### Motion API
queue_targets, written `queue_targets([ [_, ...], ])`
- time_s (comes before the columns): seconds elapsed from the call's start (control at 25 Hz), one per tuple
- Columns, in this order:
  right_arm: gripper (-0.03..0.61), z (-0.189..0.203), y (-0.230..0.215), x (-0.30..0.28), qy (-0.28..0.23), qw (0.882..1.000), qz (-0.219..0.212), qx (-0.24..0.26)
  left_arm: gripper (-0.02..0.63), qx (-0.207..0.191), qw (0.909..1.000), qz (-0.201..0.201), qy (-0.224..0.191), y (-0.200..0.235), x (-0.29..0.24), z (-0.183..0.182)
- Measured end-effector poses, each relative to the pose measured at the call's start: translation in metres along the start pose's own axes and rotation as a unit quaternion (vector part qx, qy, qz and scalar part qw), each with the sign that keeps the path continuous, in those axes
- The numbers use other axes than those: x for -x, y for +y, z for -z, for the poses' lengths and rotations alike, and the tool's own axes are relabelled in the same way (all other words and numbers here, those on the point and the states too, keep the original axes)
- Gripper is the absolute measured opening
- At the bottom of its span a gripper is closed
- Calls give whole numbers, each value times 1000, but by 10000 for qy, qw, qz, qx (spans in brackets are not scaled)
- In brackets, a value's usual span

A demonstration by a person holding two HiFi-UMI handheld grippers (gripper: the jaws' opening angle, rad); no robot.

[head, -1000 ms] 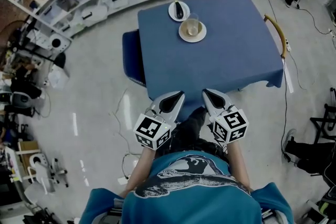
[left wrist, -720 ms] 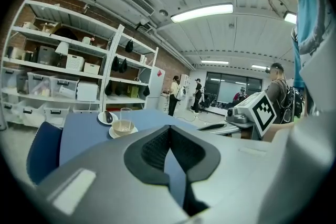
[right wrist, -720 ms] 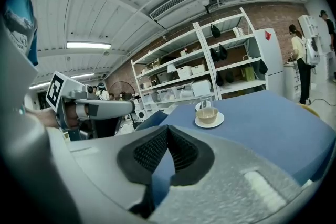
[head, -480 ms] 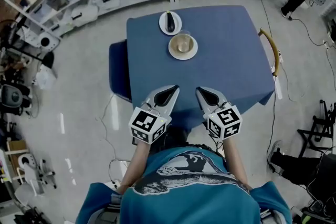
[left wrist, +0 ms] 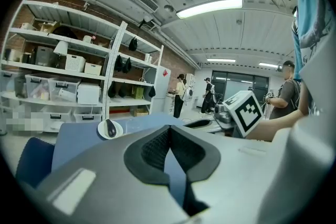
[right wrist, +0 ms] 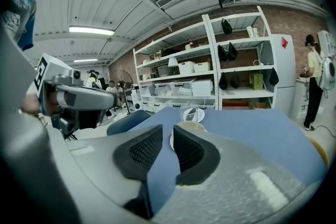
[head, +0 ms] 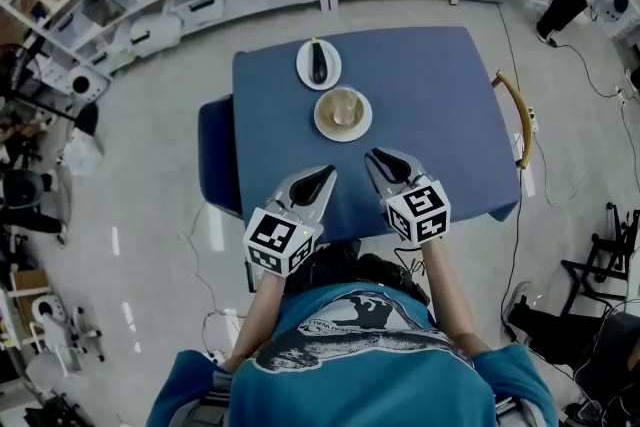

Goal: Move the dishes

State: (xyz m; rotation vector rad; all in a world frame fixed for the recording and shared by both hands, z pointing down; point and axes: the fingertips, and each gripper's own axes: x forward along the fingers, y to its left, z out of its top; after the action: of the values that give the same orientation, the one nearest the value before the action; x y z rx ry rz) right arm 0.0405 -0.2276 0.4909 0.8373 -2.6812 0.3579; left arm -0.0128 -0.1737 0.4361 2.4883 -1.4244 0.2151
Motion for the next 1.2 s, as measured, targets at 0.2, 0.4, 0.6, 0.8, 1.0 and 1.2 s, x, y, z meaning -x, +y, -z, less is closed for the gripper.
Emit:
queue_targets([
  [0.2,148,-2,-33,-43,289,9990,34,333,14,261,9996,-35,-126,-3,-1,-2],
  [0.4,291,1,-53,-92,617,9952,-61,751,14,341,9987,-363,-45,3,4,1],
  [0.6,350,4,-65,-136,972,9904,-346,920,14,436,9958,-805,-94,16,3,-3],
  [0.8,350,18,-66,-157,1258,9852,-808,842,14,581,9903,-1260,-109,13,-5,-5],
  [1.0,306,23,-64,-168,1246,9841,-1035,725,12,648,9853,-1578,-90,10,-8,-6],
  [1.2,278,21,-61,-173,1106,9843,-1134,778,14,666,9798,-1884,46,11,-2,3],
])
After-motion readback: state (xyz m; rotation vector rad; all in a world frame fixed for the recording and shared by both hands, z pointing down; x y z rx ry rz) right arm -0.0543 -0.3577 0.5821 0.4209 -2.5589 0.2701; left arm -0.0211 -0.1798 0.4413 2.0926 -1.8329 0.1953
